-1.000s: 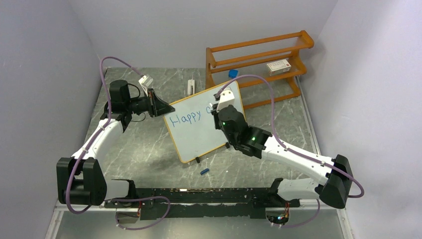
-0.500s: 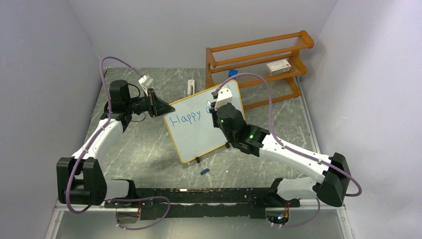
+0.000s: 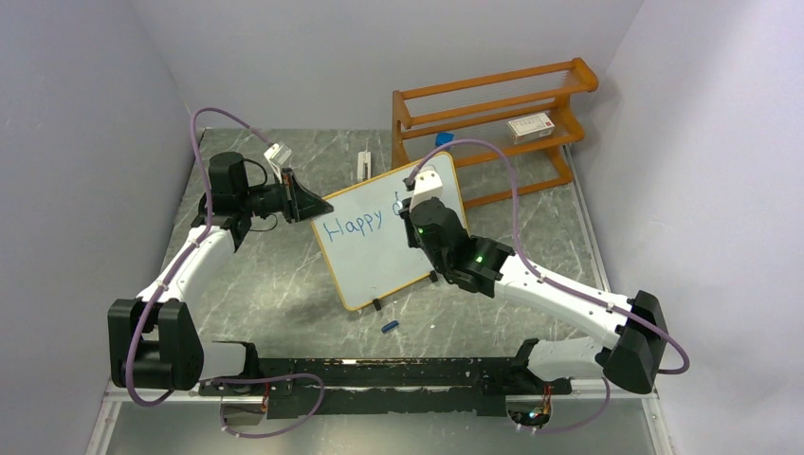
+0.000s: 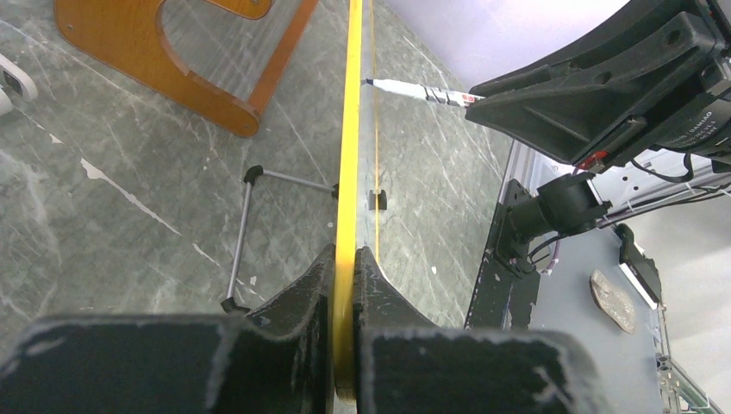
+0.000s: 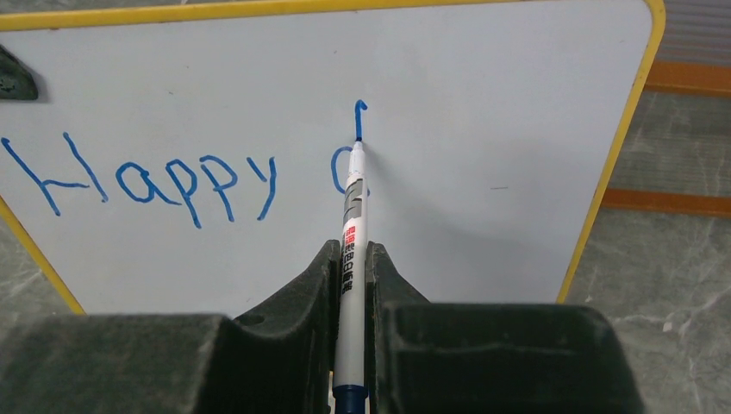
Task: Write a sentence on the whiteboard
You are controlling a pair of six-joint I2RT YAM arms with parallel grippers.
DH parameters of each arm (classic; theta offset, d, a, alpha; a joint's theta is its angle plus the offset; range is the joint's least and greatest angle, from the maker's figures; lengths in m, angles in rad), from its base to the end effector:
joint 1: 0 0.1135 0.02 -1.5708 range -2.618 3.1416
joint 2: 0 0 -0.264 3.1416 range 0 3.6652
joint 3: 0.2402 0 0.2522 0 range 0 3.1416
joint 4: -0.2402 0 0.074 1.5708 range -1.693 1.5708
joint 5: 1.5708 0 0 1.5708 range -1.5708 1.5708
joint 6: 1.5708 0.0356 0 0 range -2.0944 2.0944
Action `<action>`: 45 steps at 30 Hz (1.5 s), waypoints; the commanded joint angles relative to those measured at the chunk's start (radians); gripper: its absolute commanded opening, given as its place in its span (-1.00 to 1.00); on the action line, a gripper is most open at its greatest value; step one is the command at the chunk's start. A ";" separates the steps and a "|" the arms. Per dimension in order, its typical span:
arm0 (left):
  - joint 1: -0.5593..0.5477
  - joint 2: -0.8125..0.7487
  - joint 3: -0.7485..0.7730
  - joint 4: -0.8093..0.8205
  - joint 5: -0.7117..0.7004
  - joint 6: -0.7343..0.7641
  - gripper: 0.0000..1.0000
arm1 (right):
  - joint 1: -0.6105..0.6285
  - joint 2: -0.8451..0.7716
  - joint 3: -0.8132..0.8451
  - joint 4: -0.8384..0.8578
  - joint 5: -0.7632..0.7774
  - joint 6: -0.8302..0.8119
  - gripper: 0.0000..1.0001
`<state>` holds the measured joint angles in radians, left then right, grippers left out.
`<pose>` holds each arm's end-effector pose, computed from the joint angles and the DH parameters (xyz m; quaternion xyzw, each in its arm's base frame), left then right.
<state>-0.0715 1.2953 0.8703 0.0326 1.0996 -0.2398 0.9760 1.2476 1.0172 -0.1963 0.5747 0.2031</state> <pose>0.2764 -0.0516 0.2867 0.2298 0.7308 -0.5026 0.4007 0.1746 0.2235 0.3233 -0.1618 0.8047 0.0906 0.5640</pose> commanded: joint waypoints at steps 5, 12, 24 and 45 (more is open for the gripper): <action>-0.025 0.022 -0.002 -0.050 0.000 0.048 -0.90 | -0.008 -0.007 -0.018 -0.093 -0.028 0.046 -1.00; -0.025 0.021 -0.001 -0.054 -0.001 0.051 -0.90 | -0.007 -0.015 -0.037 -0.118 -0.038 0.064 -1.00; -0.026 0.021 0.000 -0.059 -0.004 0.054 -0.90 | -0.007 -0.059 -0.053 -0.120 0.007 0.060 -1.00; -0.025 0.020 0.000 -0.060 -0.002 0.054 -0.90 | -0.041 -0.049 -0.057 0.026 0.029 0.001 -1.00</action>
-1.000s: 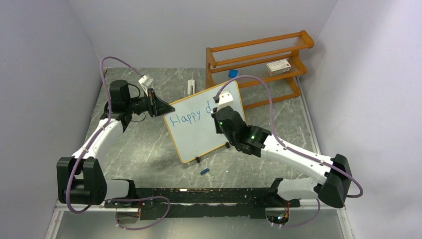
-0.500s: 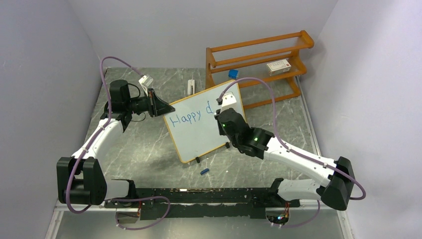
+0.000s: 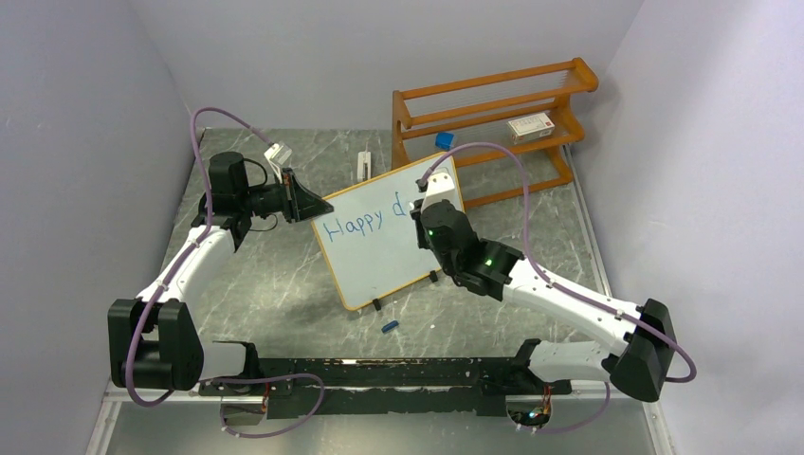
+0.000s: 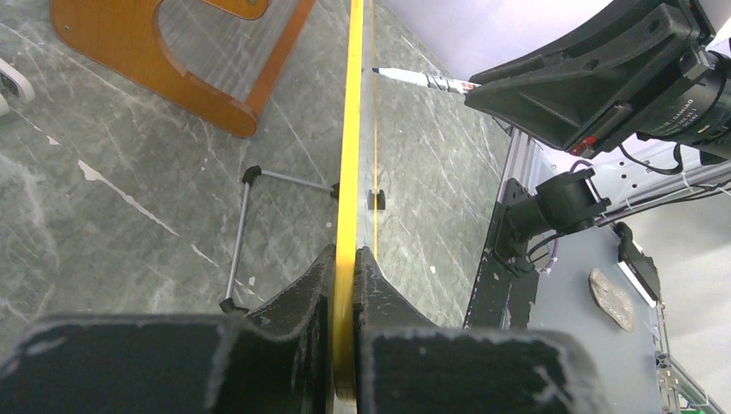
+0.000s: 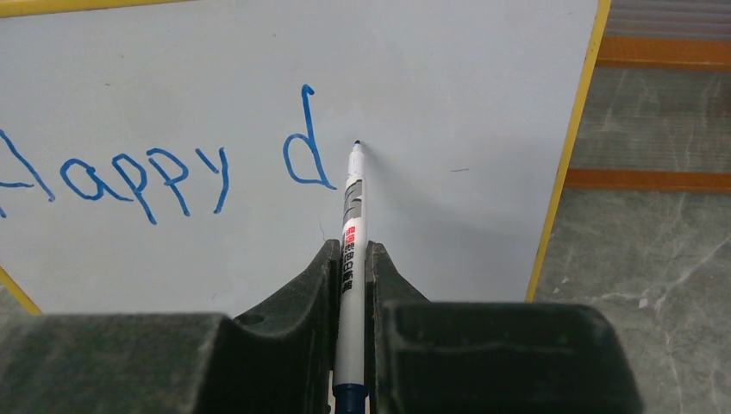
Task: Write a sentence on the whiteboard
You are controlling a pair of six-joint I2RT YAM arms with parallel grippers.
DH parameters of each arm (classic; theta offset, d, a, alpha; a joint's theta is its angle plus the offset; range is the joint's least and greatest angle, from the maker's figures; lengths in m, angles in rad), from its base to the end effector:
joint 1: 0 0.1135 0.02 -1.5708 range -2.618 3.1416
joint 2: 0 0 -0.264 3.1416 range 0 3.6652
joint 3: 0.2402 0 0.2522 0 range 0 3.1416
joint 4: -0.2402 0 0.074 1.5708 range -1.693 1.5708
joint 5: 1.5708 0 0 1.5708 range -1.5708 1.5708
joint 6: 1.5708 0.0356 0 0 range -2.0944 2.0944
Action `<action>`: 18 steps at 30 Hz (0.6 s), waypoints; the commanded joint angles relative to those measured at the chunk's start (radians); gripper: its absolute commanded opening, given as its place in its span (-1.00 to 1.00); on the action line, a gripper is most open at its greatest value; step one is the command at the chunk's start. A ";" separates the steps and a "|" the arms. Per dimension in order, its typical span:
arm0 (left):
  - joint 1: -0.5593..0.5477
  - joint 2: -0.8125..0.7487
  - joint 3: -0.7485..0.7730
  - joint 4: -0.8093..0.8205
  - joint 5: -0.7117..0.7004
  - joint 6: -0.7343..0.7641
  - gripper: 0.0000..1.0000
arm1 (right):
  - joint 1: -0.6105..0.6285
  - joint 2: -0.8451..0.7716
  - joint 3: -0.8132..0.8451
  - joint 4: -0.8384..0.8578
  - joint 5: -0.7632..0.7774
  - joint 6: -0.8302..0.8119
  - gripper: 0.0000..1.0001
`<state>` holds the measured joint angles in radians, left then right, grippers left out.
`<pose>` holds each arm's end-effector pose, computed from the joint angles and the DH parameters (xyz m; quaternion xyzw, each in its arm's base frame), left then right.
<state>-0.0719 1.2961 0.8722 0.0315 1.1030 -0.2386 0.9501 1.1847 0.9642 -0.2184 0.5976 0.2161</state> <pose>0.2765 -0.0518 0.2871 0.2312 0.7299 -0.5036 0.4003 0.1712 0.2050 0.3191 -0.1421 0.8096 0.0747 0.5646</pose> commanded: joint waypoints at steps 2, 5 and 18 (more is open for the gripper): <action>-0.025 0.020 -0.002 -0.058 -0.003 0.054 -0.90 | -0.020 0.020 -0.004 0.051 0.001 -0.015 -1.00; -0.025 0.022 -0.002 -0.056 -0.003 0.053 -0.90 | -0.022 0.025 -0.002 0.054 -0.004 -0.015 -1.00; -0.025 0.023 -0.002 -0.052 -0.002 0.050 -0.90 | -0.024 0.021 0.000 0.067 -0.055 -0.029 -1.00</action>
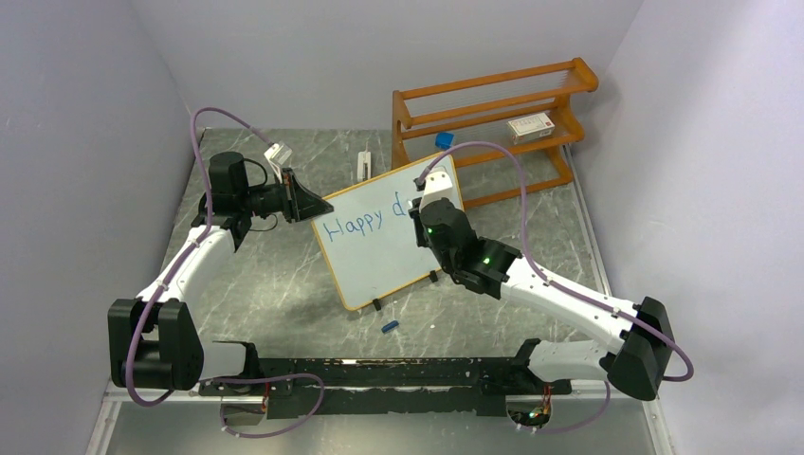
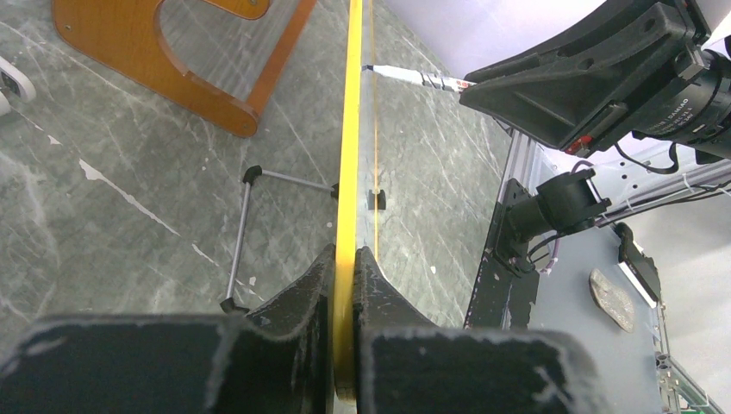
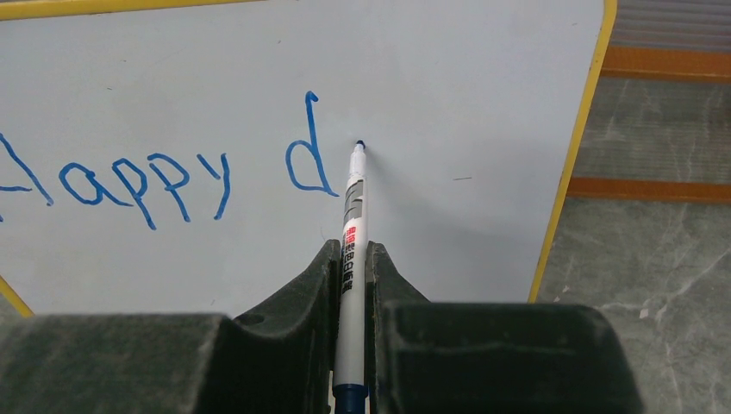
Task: Write a sentence on the whiteboard
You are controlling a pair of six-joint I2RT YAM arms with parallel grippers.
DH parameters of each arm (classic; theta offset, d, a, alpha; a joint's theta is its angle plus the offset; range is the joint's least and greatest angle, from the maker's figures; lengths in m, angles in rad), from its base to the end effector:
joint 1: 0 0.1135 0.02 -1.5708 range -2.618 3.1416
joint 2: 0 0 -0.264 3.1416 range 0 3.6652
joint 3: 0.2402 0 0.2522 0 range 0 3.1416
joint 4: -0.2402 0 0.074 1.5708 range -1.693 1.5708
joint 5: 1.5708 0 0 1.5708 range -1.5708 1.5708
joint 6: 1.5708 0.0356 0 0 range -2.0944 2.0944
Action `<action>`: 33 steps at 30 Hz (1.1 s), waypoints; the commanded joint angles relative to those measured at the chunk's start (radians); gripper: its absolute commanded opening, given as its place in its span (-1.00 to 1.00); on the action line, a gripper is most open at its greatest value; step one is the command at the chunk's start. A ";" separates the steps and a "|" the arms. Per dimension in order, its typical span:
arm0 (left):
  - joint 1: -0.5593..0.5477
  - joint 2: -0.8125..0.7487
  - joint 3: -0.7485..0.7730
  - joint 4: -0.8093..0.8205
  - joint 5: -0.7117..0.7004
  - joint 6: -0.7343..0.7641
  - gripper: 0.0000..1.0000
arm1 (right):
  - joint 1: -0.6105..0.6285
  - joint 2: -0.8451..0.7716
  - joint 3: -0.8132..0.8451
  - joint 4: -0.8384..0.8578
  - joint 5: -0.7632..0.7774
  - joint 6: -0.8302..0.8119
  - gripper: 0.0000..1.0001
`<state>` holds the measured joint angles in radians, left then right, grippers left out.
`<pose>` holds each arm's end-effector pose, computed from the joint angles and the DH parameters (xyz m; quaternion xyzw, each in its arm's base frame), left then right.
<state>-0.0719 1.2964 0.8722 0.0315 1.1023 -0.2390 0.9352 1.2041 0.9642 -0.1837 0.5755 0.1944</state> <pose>0.2766 -0.0518 0.2870 0.2308 0.7302 -0.5034 0.4002 0.1772 0.2076 0.3173 -0.1480 0.8065 0.0772 0.5671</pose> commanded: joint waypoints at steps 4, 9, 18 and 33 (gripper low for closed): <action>-0.025 0.024 -0.001 -0.052 -0.003 0.049 -0.90 | -0.010 -0.002 -0.001 0.016 -0.059 -0.007 -1.00; -0.025 0.023 -0.002 -0.052 -0.004 0.049 -0.90 | -0.010 -0.008 -0.007 -0.006 -0.081 -0.003 -1.00; -0.025 0.024 -0.001 -0.053 -0.005 0.050 -0.90 | -0.008 -0.012 -0.015 -0.069 -0.108 0.010 -1.00; -0.025 0.025 -0.001 -0.057 -0.007 0.053 -0.90 | -0.008 -0.007 -0.025 -0.114 -0.029 0.007 -1.00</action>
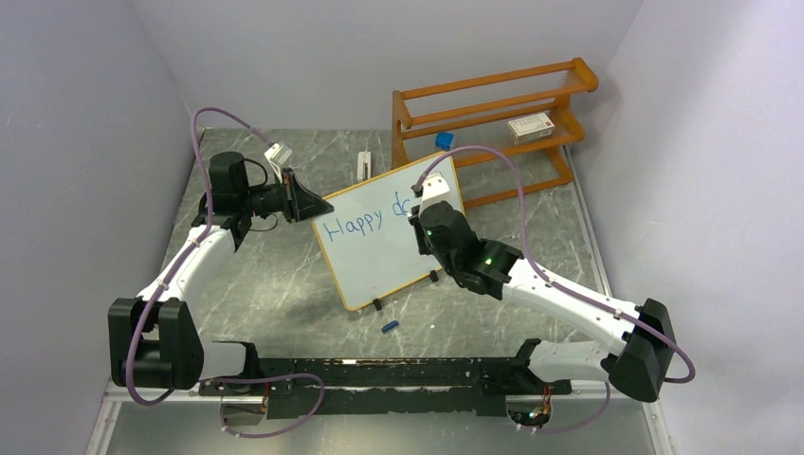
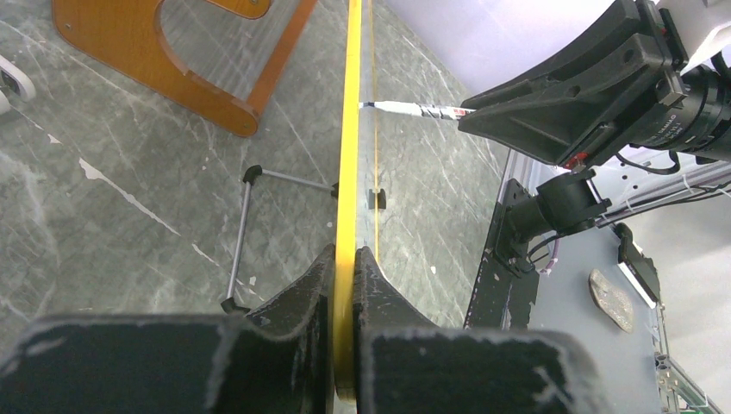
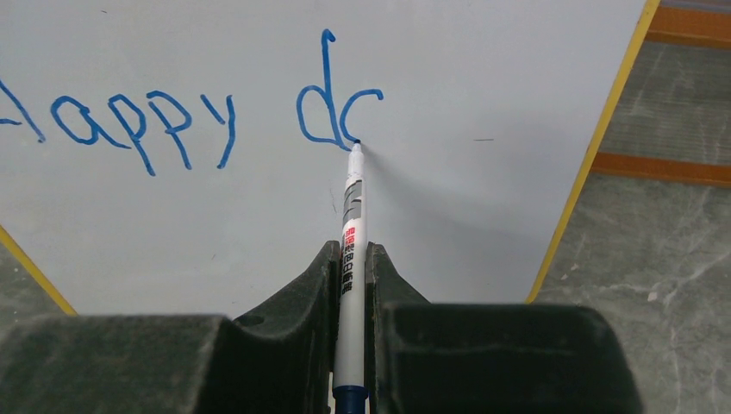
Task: Write a sentence on the whiteboard
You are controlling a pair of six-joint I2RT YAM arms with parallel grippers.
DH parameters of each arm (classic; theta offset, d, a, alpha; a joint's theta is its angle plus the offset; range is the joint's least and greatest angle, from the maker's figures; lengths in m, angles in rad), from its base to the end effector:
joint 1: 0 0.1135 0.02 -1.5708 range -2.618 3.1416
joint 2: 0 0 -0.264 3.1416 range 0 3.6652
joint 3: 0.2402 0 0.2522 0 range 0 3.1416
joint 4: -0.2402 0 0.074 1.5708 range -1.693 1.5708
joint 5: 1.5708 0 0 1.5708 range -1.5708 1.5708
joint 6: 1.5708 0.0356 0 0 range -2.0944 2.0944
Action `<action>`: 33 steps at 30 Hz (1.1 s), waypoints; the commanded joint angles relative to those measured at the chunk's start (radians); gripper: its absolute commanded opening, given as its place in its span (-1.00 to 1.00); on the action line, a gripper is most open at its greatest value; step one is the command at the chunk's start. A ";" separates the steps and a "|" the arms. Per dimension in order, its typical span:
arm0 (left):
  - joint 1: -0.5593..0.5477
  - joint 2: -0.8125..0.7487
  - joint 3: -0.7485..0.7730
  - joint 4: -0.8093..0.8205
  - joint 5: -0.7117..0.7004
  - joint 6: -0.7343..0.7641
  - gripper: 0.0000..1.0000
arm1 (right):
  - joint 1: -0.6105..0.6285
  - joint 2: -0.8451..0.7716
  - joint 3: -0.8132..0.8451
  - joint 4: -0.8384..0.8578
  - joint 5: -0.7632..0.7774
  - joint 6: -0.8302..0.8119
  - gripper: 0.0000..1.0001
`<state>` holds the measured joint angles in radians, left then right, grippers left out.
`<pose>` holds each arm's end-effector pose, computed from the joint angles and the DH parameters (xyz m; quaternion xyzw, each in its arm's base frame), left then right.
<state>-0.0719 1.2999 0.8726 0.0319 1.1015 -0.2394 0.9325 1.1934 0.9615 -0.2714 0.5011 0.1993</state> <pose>0.2773 -0.0518 0.2863 0.2298 0.7309 -0.5035 0.3992 0.1729 0.2043 0.3103 -0.1812 0.8238 0.0841 0.5305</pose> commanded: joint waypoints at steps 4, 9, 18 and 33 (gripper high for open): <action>-0.025 0.021 -0.001 -0.060 -0.006 0.056 -0.90 | -0.006 0.004 -0.019 -0.004 0.065 0.003 -1.00; -0.025 0.022 -0.001 -0.057 -0.002 0.052 -0.90 | -0.007 -0.012 -0.029 0.047 0.077 -0.010 -1.00; -0.025 0.021 -0.001 -0.058 -0.004 0.053 -0.90 | -0.008 -0.014 -0.018 0.115 0.083 -0.033 -1.00; -0.025 0.022 0.000 -0.055 -0.003 0.051 -0.90 | -0.008 -0.011 -0.026 0.107 0.078 -0.021 -1.00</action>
<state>-0.0719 1.3003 0.8726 0.0311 1.1042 -0.2390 0.9310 1.1900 0.9459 -0.1692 0.5690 0.1715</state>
